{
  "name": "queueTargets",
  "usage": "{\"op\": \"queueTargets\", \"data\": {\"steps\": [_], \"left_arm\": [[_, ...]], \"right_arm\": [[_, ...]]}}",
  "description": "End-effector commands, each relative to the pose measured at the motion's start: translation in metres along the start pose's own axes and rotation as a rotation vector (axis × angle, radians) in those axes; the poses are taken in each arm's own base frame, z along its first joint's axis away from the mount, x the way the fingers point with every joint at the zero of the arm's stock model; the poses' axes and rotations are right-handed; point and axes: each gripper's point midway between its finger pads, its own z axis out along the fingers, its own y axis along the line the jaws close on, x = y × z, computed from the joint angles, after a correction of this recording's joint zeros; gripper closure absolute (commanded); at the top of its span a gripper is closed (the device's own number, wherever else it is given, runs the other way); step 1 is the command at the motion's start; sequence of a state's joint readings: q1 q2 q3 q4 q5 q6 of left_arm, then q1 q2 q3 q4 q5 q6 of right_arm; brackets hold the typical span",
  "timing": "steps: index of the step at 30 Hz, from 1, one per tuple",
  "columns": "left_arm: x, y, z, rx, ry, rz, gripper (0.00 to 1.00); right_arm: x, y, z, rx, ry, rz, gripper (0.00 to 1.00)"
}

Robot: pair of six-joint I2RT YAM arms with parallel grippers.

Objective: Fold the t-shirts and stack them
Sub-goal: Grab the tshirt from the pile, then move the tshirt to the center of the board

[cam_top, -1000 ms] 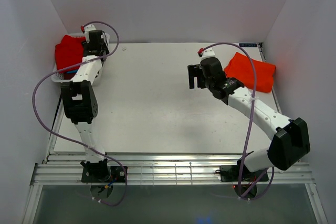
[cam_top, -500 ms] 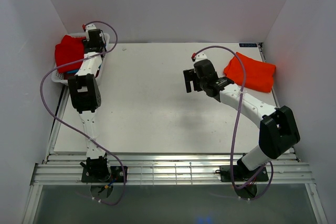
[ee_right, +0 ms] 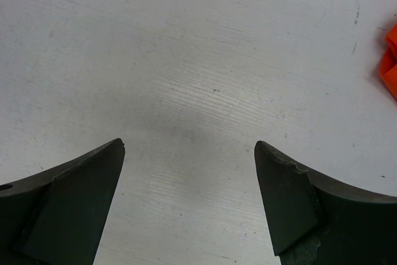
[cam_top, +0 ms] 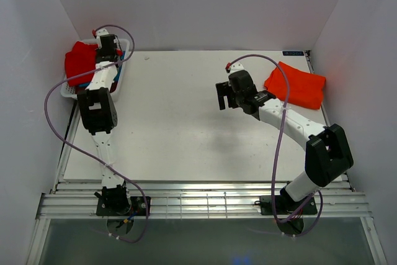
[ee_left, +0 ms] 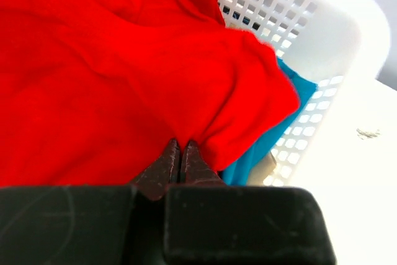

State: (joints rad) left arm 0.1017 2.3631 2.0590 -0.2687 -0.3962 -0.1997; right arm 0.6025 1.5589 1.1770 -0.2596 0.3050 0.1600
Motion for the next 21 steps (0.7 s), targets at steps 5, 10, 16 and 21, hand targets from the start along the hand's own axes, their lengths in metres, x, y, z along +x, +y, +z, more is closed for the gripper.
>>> {"op": "queueTargets", "data": {"steps": [5,10,16,21], "left_arm": [[-0.204,-0.056,-0.209,0.161,-0.456,-0.064,1.0],[-0.217,-0.108,-0.344,0.29,-0.561,-0.079,1.0],[-0.061,-0.15,-0.383,0.446,-0.309,-0.077,1.0],[0.09,-0.148,-0.363,0.43,-0.027,-0.018,1.0]], "right_arm": [[-0.019,0.009,-0.001,-0.039,-0.038,0.054,0.09],[-0.018,0.012,-0.007,-0.054,-0.035,0.084,0.08],[-0.014,-0.002,-0.021,0.001,-0.038,0.087,0.08],[-0.005,-0.017,-0.027,0.08,-0.018,0.084,0.08]]}}
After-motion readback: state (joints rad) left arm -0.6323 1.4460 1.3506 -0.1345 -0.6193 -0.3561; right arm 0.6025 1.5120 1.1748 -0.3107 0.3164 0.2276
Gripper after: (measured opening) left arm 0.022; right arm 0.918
